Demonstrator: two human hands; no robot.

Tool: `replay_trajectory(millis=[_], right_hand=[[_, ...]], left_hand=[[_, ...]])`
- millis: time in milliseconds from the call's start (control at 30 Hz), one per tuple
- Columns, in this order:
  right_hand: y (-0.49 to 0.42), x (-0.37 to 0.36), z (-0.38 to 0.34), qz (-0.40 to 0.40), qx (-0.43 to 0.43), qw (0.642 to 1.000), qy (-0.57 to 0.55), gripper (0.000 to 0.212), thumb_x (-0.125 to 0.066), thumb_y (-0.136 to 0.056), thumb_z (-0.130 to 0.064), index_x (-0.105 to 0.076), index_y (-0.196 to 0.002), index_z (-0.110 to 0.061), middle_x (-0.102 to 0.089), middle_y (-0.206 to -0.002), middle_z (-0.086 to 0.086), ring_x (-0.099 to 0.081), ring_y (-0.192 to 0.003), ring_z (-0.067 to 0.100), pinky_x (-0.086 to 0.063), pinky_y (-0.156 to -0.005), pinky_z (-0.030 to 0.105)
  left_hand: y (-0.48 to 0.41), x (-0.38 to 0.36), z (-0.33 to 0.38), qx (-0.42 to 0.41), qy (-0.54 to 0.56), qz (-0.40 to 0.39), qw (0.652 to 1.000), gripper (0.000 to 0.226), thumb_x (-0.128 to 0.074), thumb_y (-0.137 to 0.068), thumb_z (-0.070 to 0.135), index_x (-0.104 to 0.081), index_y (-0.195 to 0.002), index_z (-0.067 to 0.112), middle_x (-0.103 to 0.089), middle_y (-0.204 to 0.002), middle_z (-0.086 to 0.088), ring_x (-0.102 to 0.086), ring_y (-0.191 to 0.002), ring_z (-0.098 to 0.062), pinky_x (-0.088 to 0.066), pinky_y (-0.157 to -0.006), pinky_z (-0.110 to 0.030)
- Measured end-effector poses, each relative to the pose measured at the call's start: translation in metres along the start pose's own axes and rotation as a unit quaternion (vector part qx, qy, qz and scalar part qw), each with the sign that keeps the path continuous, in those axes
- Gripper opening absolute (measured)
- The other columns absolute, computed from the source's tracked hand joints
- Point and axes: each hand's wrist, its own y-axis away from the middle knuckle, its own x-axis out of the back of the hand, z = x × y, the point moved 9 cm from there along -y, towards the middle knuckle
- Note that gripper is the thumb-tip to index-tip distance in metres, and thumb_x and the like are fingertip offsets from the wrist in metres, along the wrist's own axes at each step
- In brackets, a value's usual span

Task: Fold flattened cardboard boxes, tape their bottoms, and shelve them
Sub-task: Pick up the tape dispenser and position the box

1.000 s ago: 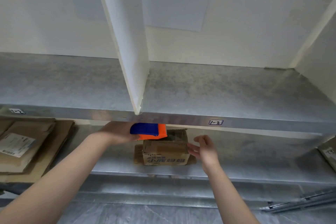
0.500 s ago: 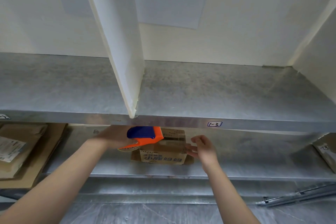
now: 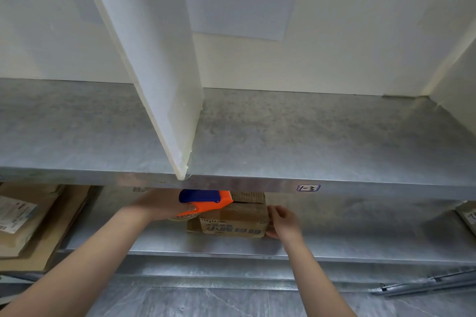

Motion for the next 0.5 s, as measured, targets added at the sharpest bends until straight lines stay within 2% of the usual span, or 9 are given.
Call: replay_trajectory(millis=[67,133,233,333,500], right_hand=[[0.003,0.001,0.002,0.024,0.016,1.0,0.009,0.01,-0.062,-0.094,-0.032,-0.065,-0.09,-0.024,-0.071,-0.085,0.001,-0.071,-0.074,0.021,-0.06,-0.057,0.034],[0.009,0.011,-0.001,0.079,0.051,0.994,0.054,0.016,-0.069,-0.087,-0.038,-0.056,-0.083,-0.03,-0.068,-0.08,-0.006,-0.068,-0.074,0.016,-0.058,-0.061,0.033],[0.023,0.019,-0.019,0.114,0.154,0.973,0.126,0.017,-0.067,-0.086,-0.024,-0.053,-0.082,-0.033,-0.065,-0.08,-0.014,-0.064,-0.078,0.012,-0.047,-0.062,0.023],[0.031,0.005,-0.029,0.031,0.214,0.964,0.158,0.035,-0.057,-0.085,-0.009,-0.057,-0.099,-0.041,-0.067,-0.093,-0.022,-0.065,-0.09,0.007,-0.052,-0.077,0.022],[0.04,-0.009,-0.029,-0.092,0.201,0.965,0.142,0.049,-0.076,-0.078,-0.03,-0.048,-0.113,-0.05,-0.065,-0.109,-0.019,-0.064,-0.104,0.005,-0.055,-0.087,0.027]], left_hand=[[0.0,-0.003,-0.001,0.001,0.018,-0.003,1.0,0.018,-0.061,-0.091,0.04,-0.046,-0.099,0.044,-0.054,-0.085,0.025,-0.054,-0.075,0.004,-0.037,-0.06,-0.01],[0.0,-0.005,0.0,-0.002,0.033,-0.001,0.999,0.018,-0.063,-0.091,0.037,-0.047,-0.097,0.042,-0.055,-0.084,0.023,-0.056,-0.075,0.002,-0.038,-0.059,-0.01],[0.002,-0.005,0.002,-0.014,0.05,0.01,0.999,0.026,-0.066,-0.089,0.036,-0.044,-0.096,0.048,-0.057,-0.088,0.023,-0.056,-0.077,0.003,-0.042,-0.065,-0.01],[0.002,-0.004,0.002,-0.025,0.056,0.013,0.998,0.032,-0.066,-0.087,0.038,-0.043,-0.105,0.051,-0.058,-0.097,0.023,-0.057,-0.085,0.003,-0.047,-0.077,-0.015],[0.004,-0.003,0.005,-0.042,0.054,0.023,0.997,0.047,-0.069,-0.086,0.036,-0.046,-0.127,0.043,-0.059,-0.112,0.018,-0.058,-0.098,-0.002,-0.049,-0.086,-0.019]])
